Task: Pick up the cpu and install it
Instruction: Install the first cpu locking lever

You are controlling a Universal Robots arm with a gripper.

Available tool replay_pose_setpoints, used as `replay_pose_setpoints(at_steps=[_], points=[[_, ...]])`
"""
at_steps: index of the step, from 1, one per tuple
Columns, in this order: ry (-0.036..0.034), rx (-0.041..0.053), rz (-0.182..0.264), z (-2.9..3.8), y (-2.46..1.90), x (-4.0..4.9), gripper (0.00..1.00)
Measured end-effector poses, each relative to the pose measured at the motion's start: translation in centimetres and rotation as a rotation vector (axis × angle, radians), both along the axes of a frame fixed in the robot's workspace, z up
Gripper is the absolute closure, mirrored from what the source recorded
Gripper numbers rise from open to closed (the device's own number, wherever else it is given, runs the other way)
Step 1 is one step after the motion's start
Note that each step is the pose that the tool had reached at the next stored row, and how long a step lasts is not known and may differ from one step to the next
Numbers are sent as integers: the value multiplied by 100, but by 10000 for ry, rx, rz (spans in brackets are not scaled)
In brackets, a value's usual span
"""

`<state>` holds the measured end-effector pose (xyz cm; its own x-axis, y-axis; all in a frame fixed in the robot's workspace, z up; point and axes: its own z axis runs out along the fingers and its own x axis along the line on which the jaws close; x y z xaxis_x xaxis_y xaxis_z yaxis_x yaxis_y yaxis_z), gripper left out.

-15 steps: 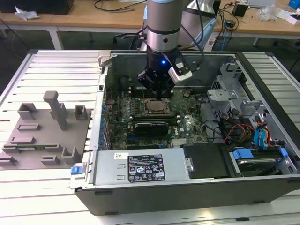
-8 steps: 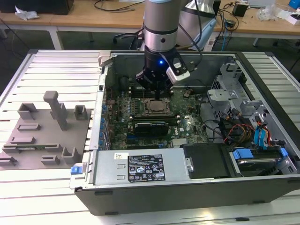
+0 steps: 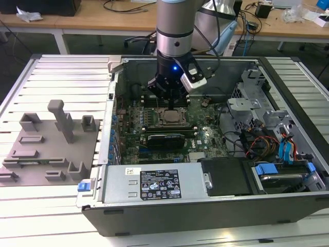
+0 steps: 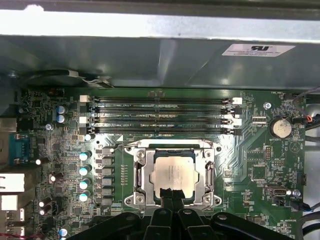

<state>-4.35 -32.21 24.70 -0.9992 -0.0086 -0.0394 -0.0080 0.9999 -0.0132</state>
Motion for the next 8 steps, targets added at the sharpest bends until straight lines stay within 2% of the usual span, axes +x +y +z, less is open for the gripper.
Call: replay_pose_setpoints(at_steps=[8], points=[[-41,0,2,0,0,-180,89]])
